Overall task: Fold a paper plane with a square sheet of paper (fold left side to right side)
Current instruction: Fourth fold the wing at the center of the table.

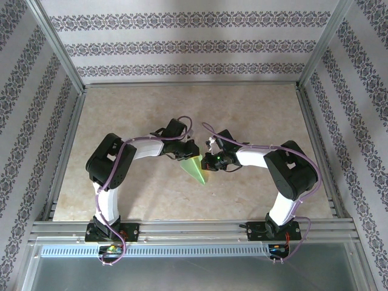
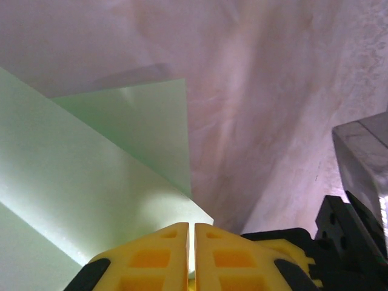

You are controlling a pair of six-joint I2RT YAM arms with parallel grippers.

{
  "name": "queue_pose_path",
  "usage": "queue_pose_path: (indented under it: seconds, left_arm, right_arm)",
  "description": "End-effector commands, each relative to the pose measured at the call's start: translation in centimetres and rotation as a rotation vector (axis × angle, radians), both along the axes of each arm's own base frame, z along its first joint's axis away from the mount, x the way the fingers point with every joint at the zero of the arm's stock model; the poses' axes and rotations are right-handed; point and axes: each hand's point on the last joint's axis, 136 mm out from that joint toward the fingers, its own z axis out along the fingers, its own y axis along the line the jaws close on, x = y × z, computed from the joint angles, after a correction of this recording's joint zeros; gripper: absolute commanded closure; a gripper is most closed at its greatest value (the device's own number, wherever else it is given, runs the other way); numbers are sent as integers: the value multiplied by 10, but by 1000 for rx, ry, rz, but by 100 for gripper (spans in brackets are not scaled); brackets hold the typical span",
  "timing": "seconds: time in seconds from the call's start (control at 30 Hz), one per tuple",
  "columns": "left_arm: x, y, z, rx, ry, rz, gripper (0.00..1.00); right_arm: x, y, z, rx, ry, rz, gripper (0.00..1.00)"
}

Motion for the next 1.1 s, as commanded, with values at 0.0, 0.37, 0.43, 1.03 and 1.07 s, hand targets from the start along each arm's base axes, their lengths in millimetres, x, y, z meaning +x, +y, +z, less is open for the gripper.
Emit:
queue_pose_path:
  seconds: [0.0,0.37,0.43,1.03,1.07]
  left_arm:
    - [-3,0,-5,39,0,-24,90]
    - [-11,15,-26,115,29,-2,94]
    - [-12,16,-29,123,34,2,94]
    - [-20,26,-52,152,75,27,97]
    - [-20,26,-52,153,75,27,97]
  right_arm:
    - [-17,-23,-34,-157,67,-4,100]
    - [-20,-26,-36,-184,79,5,100]
    - [-20,-26,-36,-186,79,4,100]
    - [2,-9,9,-35,21,-32,81]
    - [5,-8,16,-13,11,-38,79]
